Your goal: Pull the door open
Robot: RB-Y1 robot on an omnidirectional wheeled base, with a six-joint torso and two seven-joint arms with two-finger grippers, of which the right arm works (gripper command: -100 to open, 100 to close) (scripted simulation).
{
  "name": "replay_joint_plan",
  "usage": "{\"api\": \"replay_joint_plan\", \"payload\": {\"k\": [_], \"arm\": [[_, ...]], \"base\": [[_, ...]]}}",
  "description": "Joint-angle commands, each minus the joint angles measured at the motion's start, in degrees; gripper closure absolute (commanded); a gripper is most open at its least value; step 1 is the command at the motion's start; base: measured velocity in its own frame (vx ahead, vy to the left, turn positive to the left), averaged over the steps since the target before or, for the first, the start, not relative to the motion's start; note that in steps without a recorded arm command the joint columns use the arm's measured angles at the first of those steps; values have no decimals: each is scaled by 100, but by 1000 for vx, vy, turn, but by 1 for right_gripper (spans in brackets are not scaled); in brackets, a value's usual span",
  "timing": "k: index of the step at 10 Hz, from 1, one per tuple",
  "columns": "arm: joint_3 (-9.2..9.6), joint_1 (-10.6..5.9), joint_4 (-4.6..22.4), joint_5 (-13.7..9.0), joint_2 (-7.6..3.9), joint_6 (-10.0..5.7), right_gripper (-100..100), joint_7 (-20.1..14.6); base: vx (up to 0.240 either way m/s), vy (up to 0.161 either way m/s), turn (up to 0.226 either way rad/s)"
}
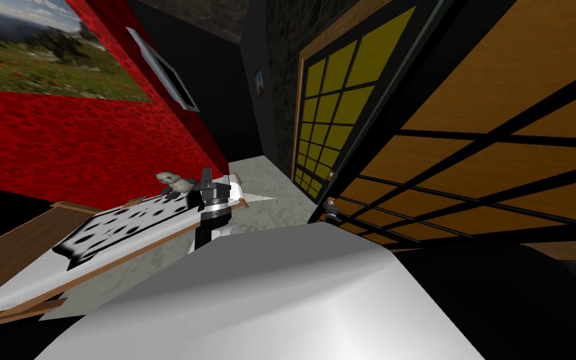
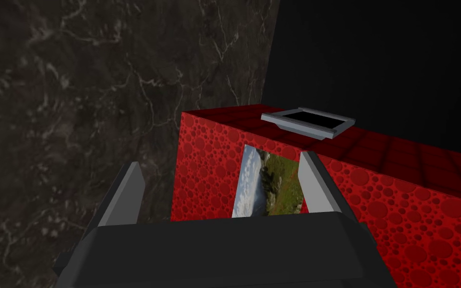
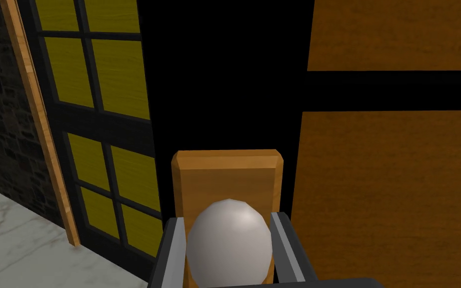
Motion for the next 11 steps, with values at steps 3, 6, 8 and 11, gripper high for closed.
{"api": "replay_joint_plan", "payload": {"k": [3, 6, 8, 11], "arm": [[264, 13, -64, 142, -37, 24, 100, -201], [334, 73, -197, 179, -53, 95, 100, -220], [483, 133, -244, 257, -94, 84, 100, -324], [679, 201, -313, 365, -184, 35, 100, -481]], "base": [[-244, 12, 65], [-191, 5, 40], [-152, -1, 58], [-202, -18, 78]]}}
